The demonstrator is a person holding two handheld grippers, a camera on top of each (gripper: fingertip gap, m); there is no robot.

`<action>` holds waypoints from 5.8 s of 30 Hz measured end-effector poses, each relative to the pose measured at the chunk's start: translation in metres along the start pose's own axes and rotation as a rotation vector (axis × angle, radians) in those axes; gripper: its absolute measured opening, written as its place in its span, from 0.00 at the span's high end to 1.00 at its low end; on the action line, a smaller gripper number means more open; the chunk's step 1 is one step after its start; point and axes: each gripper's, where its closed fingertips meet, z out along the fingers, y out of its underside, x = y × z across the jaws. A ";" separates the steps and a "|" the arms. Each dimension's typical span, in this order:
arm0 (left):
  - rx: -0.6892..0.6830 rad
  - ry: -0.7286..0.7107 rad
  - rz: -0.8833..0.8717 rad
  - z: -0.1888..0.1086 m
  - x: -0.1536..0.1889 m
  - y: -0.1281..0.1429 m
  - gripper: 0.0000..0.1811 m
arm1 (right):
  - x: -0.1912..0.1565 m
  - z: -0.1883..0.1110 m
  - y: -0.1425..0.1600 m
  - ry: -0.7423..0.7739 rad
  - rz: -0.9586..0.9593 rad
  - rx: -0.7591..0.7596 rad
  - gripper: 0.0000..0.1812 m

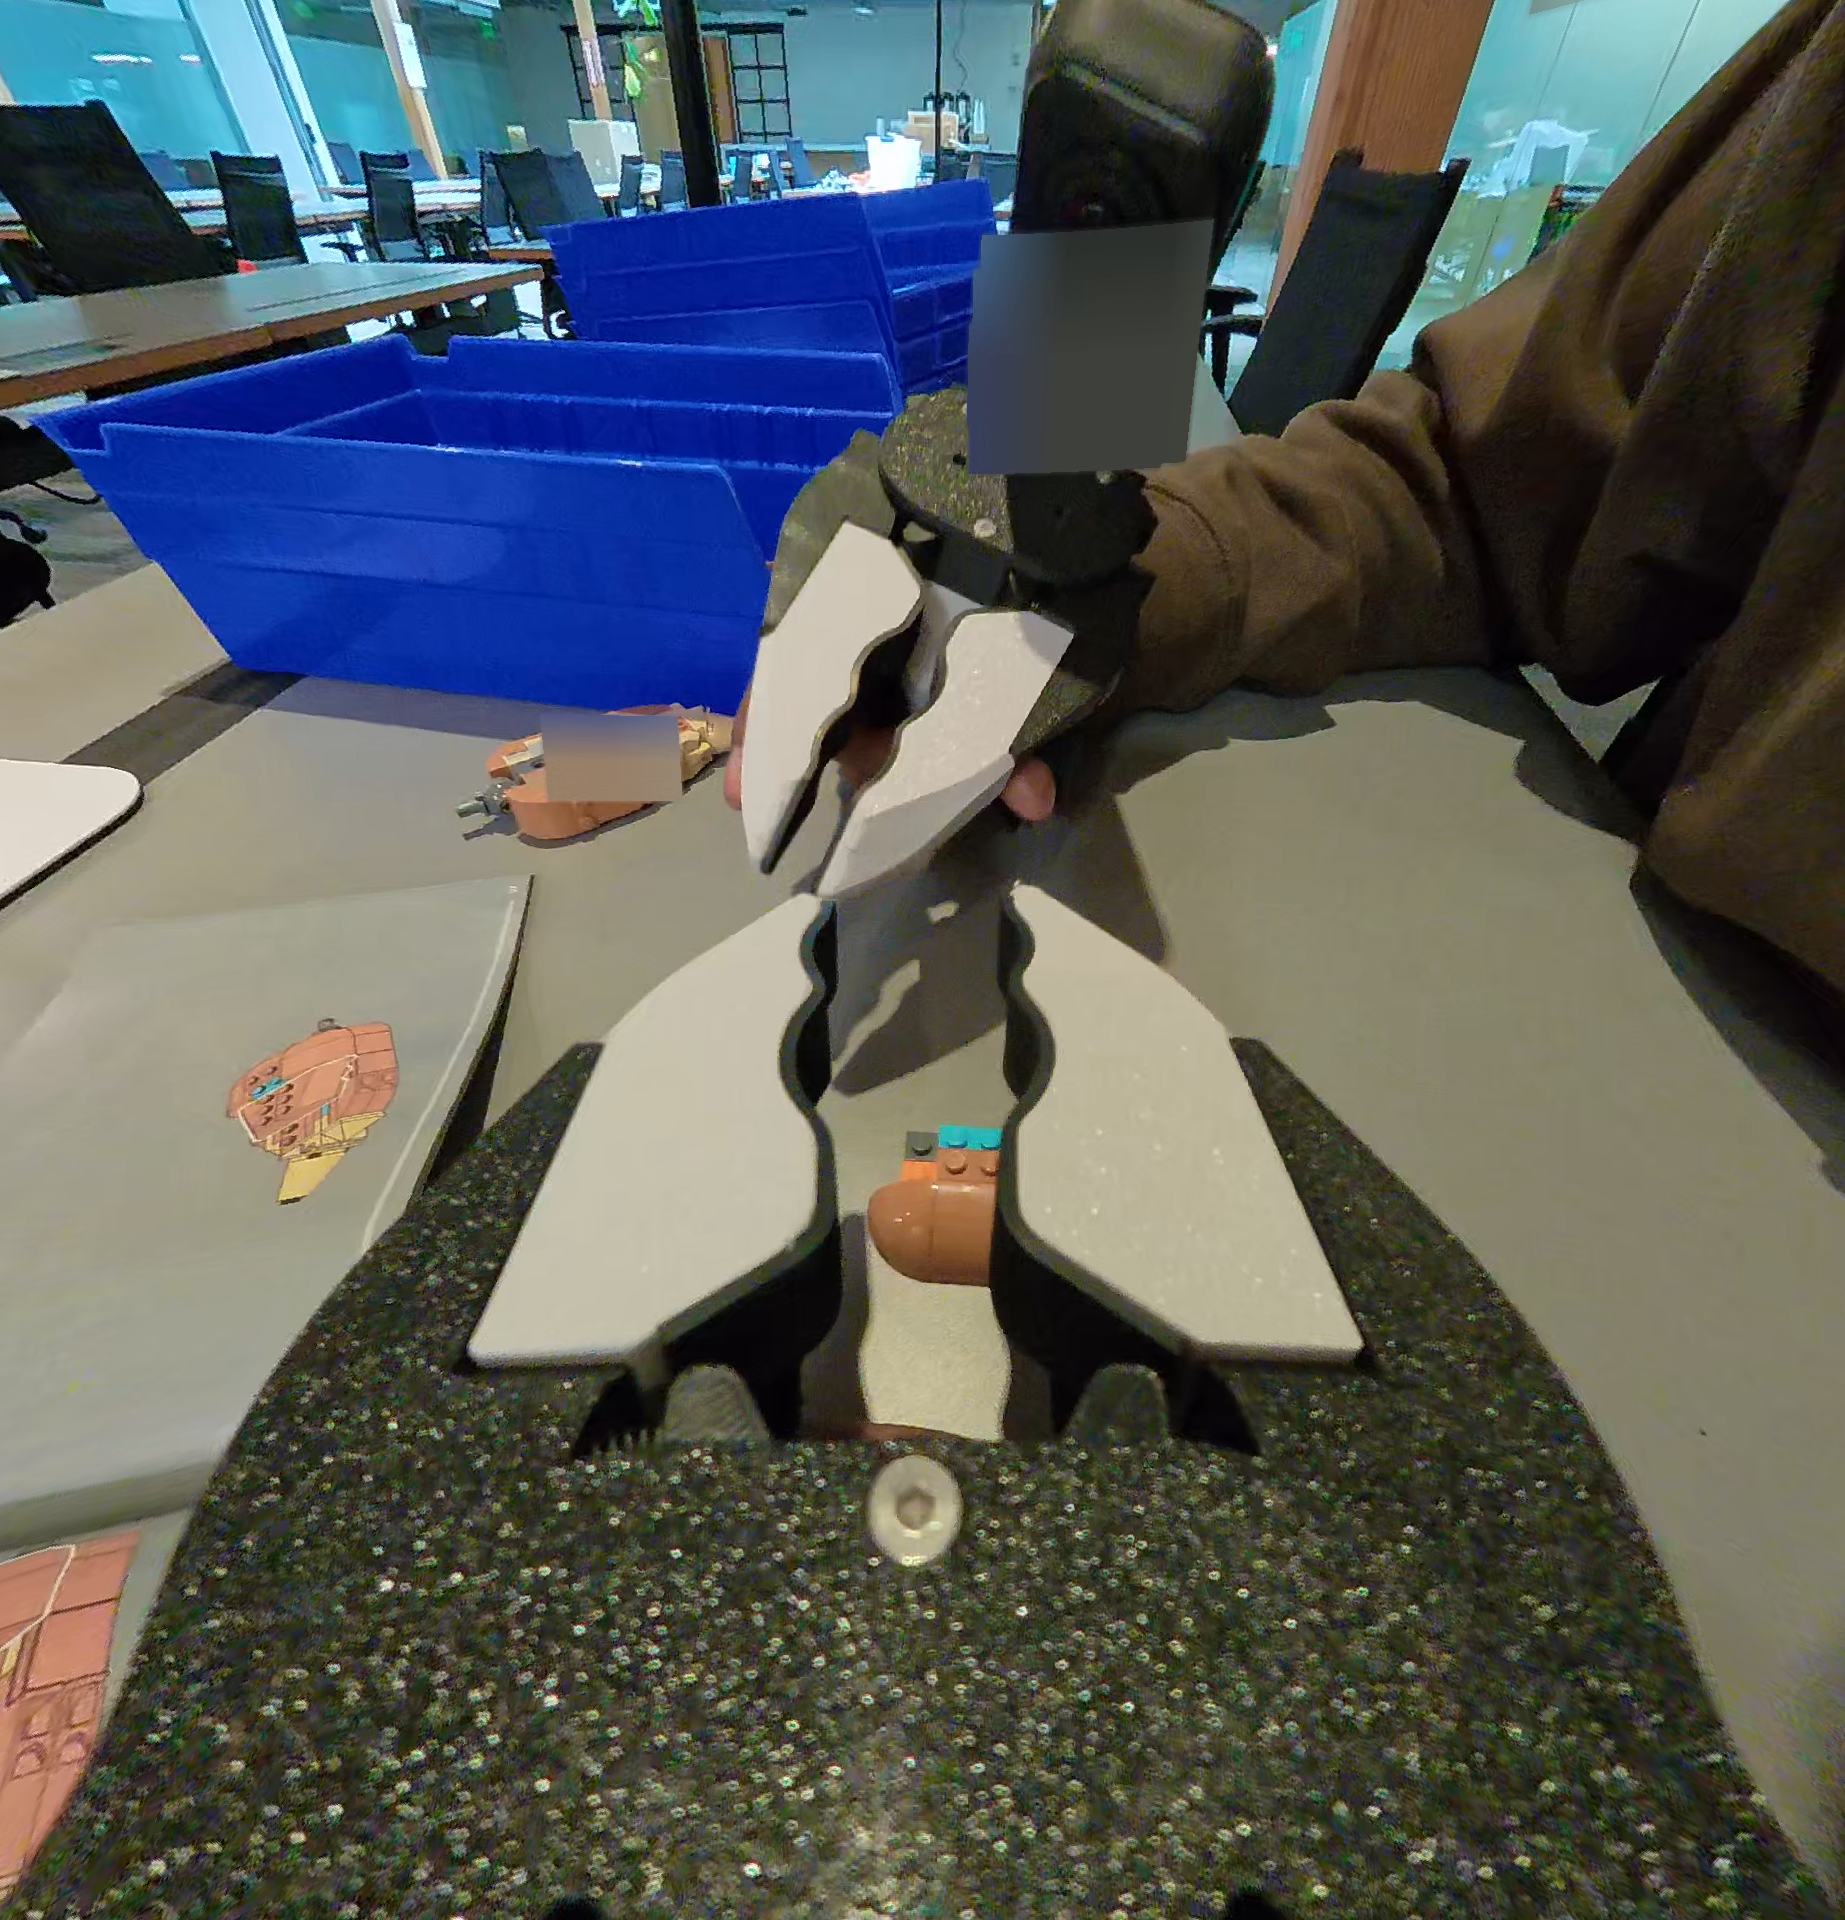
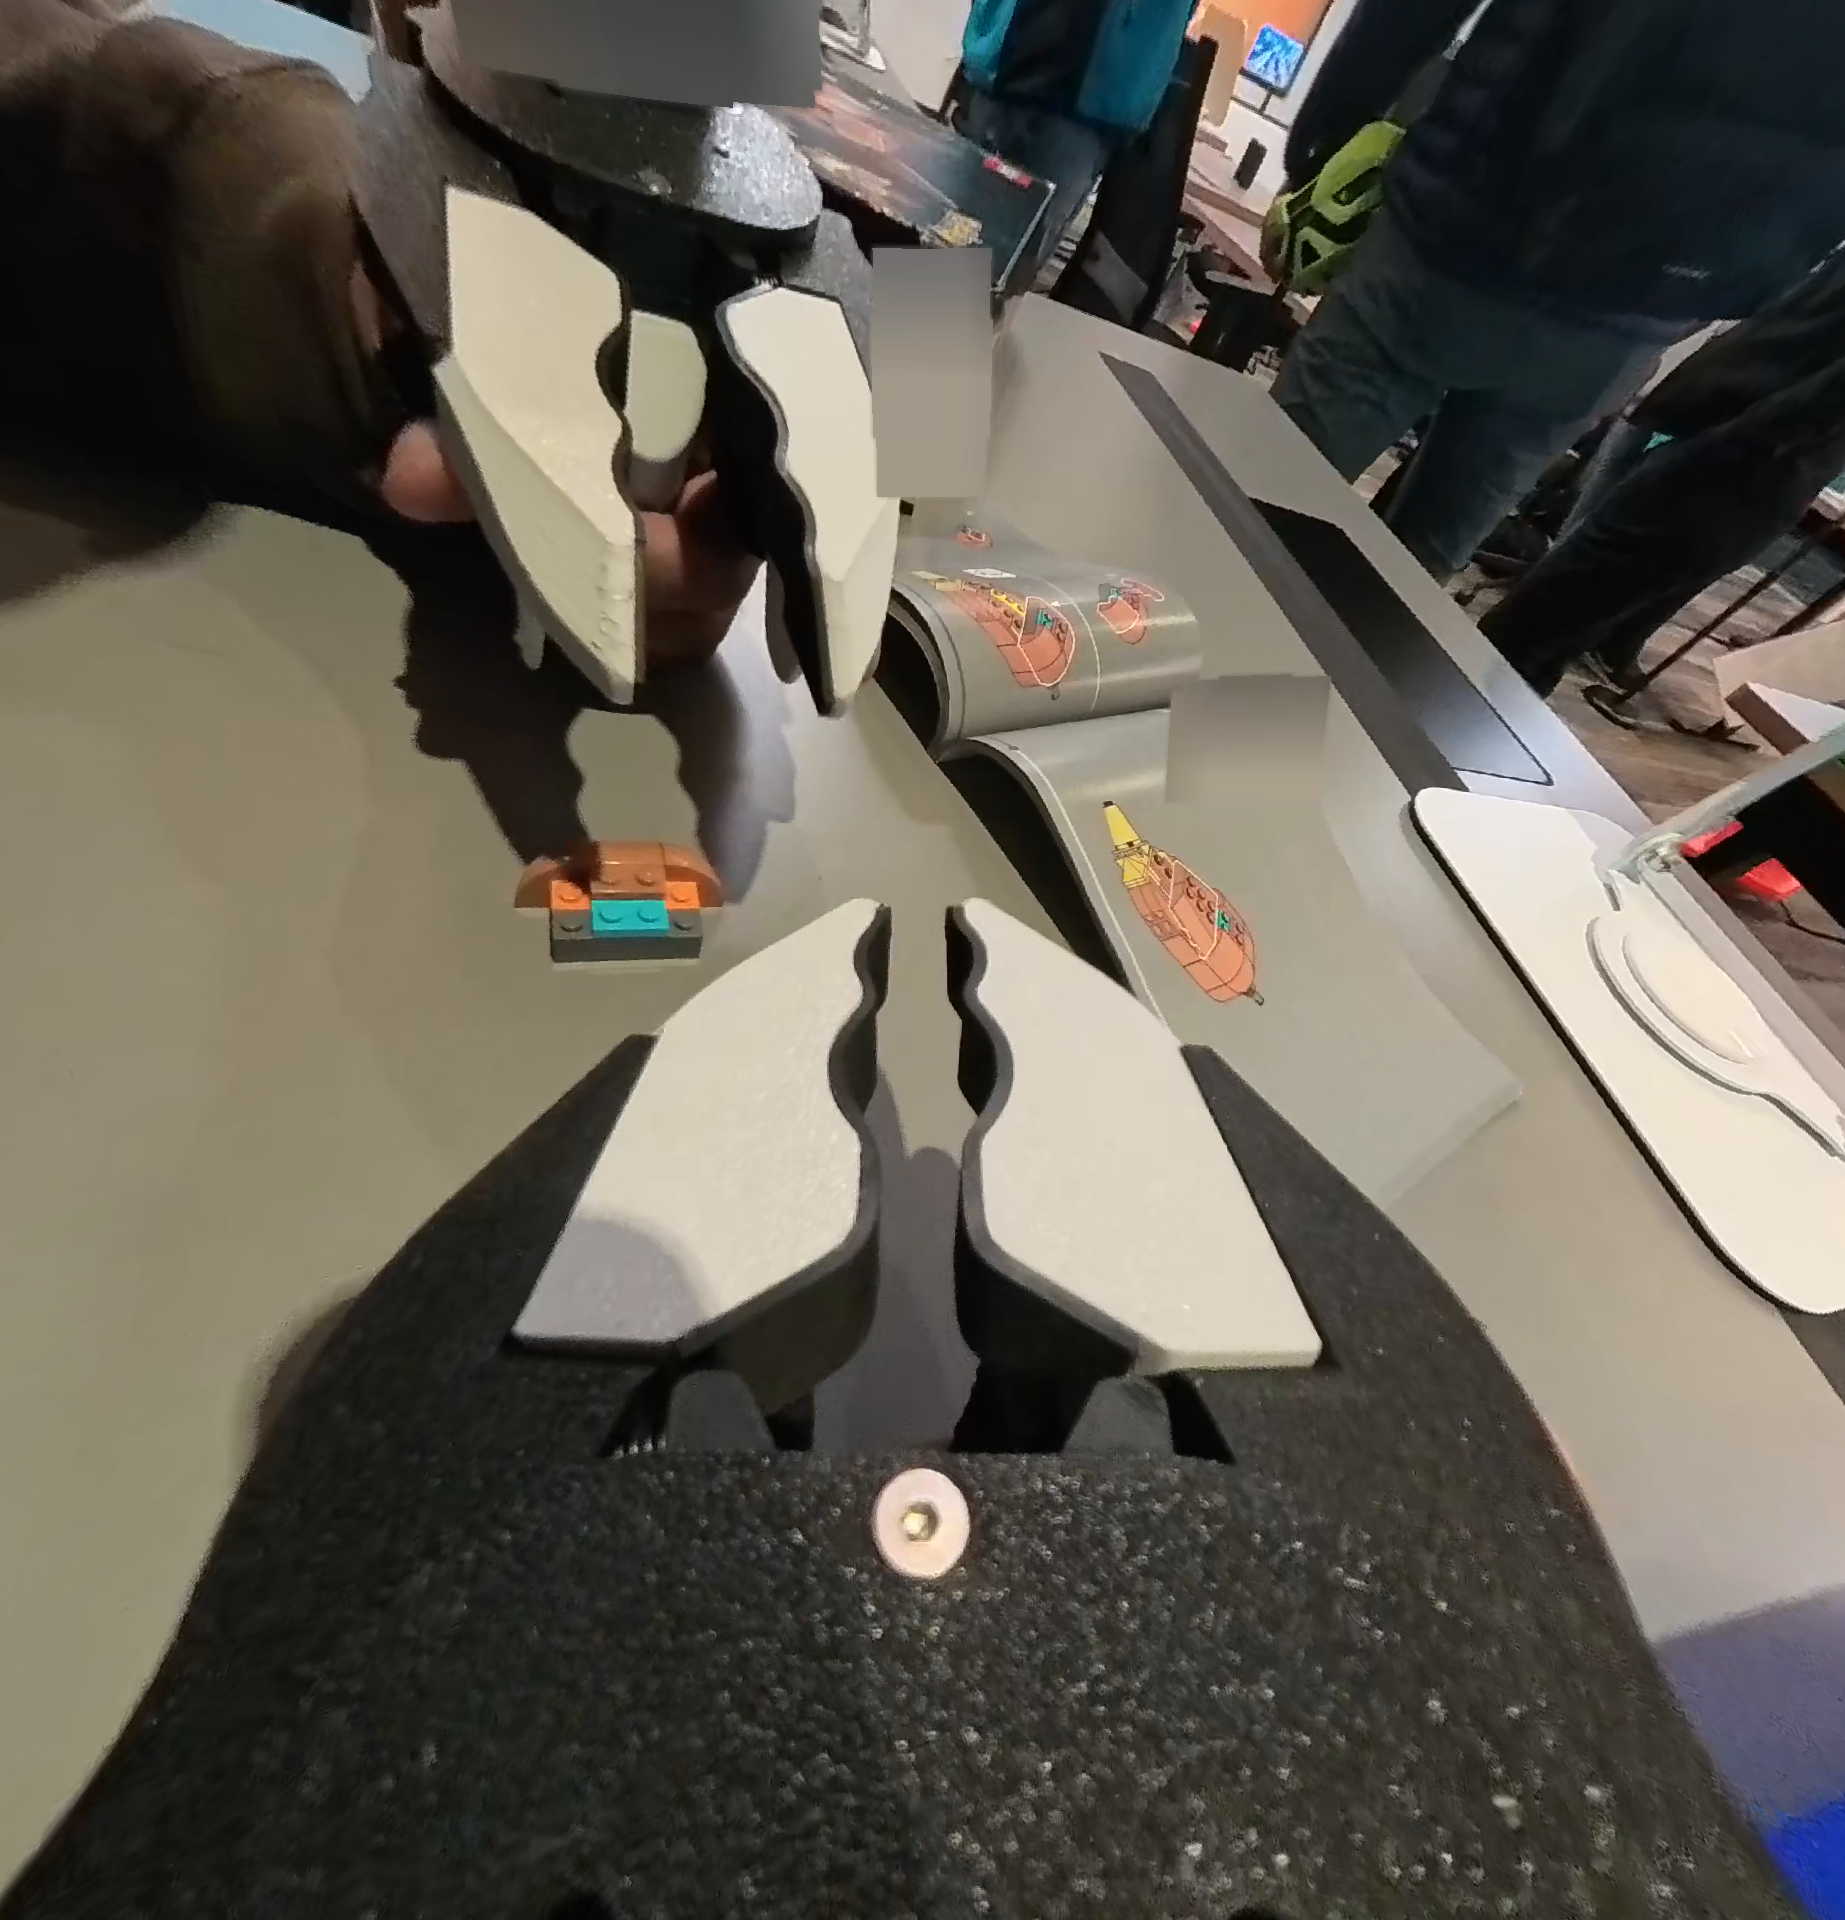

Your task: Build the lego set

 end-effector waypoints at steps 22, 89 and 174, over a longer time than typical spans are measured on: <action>-0.004 -0.015 -0.005 0.000 -0.003 0.001 0.84 | 0.186 -0.222 0.049 0.485 0.396 -0.306 0.93; 0.050 -0.020 -0.091 -0.010 -0.014 -0.004 0.84 | 0.186 -0.251 0.116 0.383 0.378 -0.587 0.91; 0.037 -0.001 -0.096 -0.009 -0.010 -0.003 0.84 | 0.062 -0.185 0.077 -0.053 0.119 -0.713 0.87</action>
